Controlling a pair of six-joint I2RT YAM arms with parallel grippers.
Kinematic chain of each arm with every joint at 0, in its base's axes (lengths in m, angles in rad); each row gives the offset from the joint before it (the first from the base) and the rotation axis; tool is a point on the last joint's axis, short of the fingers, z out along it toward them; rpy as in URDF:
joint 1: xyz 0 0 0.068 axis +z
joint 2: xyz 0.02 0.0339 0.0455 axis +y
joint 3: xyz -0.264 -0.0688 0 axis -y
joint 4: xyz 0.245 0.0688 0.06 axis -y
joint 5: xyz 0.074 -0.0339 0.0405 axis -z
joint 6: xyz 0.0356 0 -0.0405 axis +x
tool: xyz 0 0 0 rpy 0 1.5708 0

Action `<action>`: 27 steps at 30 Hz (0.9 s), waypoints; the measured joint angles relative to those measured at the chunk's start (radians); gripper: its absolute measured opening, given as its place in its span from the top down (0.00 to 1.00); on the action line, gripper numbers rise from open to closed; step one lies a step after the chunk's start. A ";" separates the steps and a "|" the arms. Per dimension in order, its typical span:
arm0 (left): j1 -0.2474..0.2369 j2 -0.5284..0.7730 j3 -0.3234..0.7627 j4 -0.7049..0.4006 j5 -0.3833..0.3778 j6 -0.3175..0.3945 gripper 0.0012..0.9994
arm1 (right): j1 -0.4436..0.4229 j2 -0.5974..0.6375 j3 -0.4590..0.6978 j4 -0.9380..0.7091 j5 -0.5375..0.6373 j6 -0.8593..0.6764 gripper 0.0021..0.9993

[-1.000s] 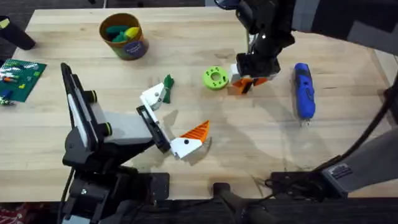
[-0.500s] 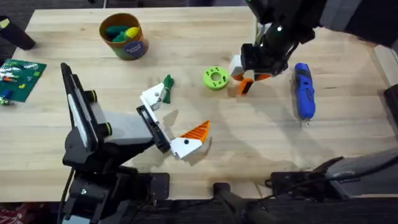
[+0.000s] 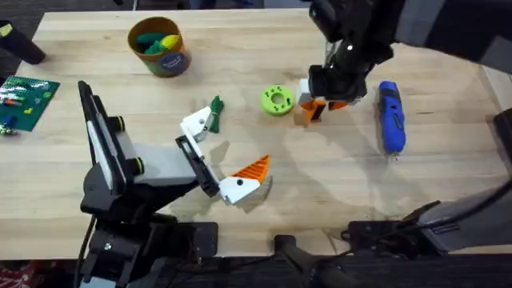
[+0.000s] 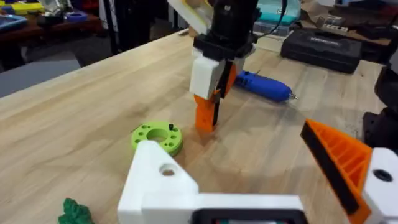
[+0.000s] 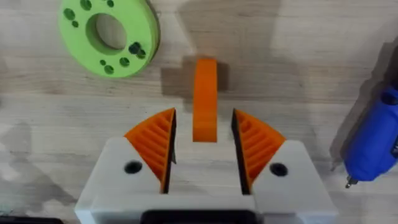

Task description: Pick up the gripper from the table and insert it into the empty holder that is missing its gripper. Then pick up a screw, insert it into the mounting hole, and use the screwdriver to tighten it. Finally, clean up the table by picking up the vegetable and placing it into the bucket.

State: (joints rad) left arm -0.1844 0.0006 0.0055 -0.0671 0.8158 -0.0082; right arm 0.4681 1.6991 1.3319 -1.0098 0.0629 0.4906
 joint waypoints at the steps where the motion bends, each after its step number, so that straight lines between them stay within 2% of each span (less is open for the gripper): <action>1: 0.000 0.000 0.000 0.000 0.000 0.000 0.01 | 0.001 0.009 0.000 0.002 0.000 0.001 0.47; 15: 0.000 0.000 0.000 0.000 0.000 0.000 0.01 | 0.000 0.038 -0.001 0.012 0.001 0.004 0.47; 25: 0.000 0.000 0.000 0.000 0.000 0.000 0.01 | 0.000 0.038 -0.001 0.014 0.004 0.013 0.94; 27: 0.000 0.000 0.000 0.000 0.000 0.000 0.01 | 0.001 0.037 -0.001 0.015 0.004 0.015 0.98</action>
State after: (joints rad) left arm -0.1844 0.0006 0.0055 -0.0669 0.8158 -0.0084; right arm 0.4686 1.7365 1.3308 -0.9945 0.0672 0.5053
